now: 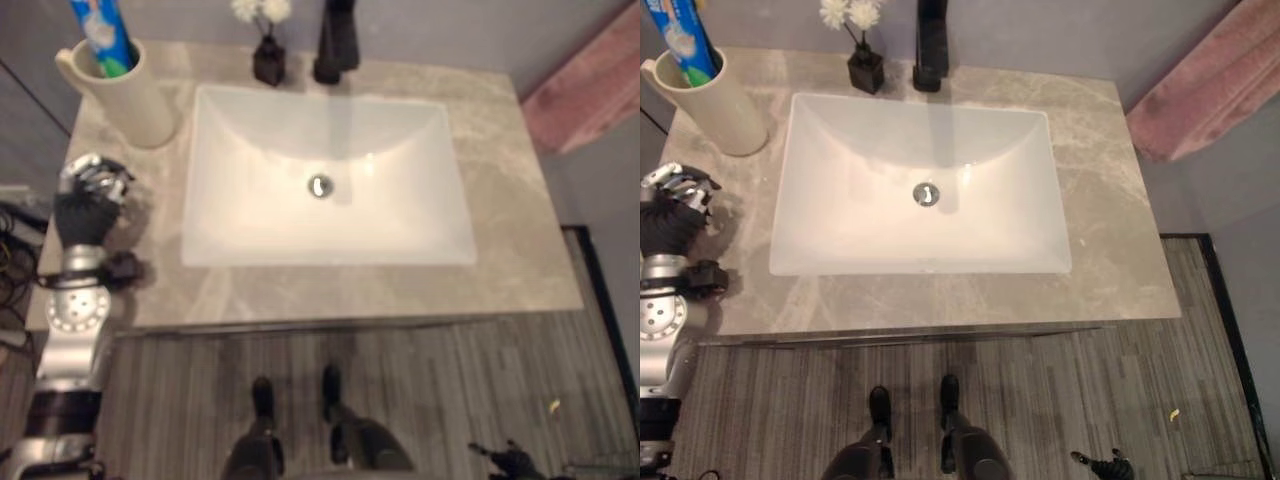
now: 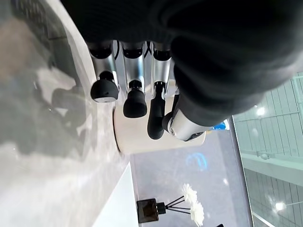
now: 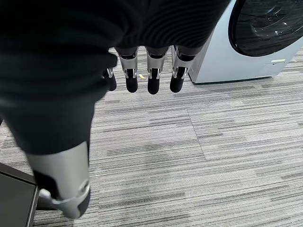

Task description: Put brush and paste in cup on sink, flatten towel.

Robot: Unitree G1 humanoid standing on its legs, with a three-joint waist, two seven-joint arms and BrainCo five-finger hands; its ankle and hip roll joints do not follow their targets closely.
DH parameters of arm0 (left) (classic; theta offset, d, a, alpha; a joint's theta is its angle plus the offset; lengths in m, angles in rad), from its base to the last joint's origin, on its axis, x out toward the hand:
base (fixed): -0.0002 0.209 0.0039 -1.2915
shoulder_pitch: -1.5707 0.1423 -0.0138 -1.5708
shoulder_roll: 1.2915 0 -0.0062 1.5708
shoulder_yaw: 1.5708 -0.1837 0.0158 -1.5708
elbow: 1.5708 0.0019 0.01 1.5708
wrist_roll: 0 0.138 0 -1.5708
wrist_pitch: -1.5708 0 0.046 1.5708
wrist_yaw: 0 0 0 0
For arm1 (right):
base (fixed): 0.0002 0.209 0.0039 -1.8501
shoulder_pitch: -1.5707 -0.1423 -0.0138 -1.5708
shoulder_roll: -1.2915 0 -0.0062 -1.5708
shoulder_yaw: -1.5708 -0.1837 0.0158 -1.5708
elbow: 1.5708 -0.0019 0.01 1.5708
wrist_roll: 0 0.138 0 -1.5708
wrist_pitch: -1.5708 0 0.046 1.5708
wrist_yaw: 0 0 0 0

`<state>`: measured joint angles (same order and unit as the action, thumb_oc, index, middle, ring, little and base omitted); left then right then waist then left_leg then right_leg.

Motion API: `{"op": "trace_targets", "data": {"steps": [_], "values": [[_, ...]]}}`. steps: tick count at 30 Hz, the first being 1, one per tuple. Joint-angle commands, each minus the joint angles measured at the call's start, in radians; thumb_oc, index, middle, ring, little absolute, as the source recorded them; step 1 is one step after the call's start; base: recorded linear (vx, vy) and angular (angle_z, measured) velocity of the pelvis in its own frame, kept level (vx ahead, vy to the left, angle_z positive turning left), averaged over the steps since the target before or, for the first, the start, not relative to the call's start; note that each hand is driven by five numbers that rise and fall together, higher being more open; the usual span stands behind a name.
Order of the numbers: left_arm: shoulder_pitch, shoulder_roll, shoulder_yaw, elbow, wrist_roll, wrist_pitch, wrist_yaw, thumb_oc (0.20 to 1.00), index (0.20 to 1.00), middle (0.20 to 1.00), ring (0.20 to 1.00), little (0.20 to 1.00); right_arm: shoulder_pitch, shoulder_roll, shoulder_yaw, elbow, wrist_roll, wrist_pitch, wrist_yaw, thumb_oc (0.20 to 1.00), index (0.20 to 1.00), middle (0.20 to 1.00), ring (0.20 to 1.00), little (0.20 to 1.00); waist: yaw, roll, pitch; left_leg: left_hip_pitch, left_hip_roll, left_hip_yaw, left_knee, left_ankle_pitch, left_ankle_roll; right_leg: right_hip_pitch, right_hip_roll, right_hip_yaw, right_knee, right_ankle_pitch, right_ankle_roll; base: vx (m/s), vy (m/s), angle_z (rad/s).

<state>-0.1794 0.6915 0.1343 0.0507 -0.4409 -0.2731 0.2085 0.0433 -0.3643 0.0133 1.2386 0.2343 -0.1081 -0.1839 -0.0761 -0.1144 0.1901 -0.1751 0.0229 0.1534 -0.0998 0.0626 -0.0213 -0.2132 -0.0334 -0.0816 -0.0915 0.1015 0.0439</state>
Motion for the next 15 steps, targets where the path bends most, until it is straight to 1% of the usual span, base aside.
{"op": "trace_targets", "data": {"steps": [1, 9, 15], "values": [[-0.009, 0.000, -0.007, 0.036, -0.034, -0.030, -0.010, 0.200, 0.200, 0.200, 0.200, 0.200, 0.029, -0.032, 0.023, 0.051, -0.015, -0.001, -0.013, 1.000, 1.000, 1.000, 1.000, 1.000, -0.012, 0.005, -0.063, -0.013, 0.034, 0.018, 0.012, -0.093, 0.008, -0.030, -0.008, 0.023, 0.004, -0.095, 0.036, 0.01, 0.009, -0.04], [-0.049, 0.013, -0.027, 0.056, -0.048, -0.033, -0.005, 0.200, 0.200, 0.200, 0.200, 0.200, 0.029, -0.034, 0.024, 0.058, -0.012, 0.003, -0.013, 1.000, 1.000, 1.000, 1.000, 1.000, -0.018, 0.018, -0.066, -0.023, 0.030, 0.016, 0.012, -0.092, 0.009, -0.038, -0.012, 0.020, 0.004, -0.093, 0.039, 0.00, 0.001, -0.01], [-0.088, 0.054, -0.032, 0.098, -0.020, -0.030, 0.027, 0.200, 0.200, 0.200, 0.200, 0.200, 0.028, -0.037, 0.029, 0.047, -0.010, 0.001, -0.018, 1.000, 1.000, 1.000, 1.000, 1.000, -0.022, 0.030, -0.066, -0.041, 0.025, 0.009, 0.012, -0.088, 0.009, -0.052, -0.015, 0.016, 0.004, -0.091, 0.044, 0.03, 0.002, 0.00]]}}
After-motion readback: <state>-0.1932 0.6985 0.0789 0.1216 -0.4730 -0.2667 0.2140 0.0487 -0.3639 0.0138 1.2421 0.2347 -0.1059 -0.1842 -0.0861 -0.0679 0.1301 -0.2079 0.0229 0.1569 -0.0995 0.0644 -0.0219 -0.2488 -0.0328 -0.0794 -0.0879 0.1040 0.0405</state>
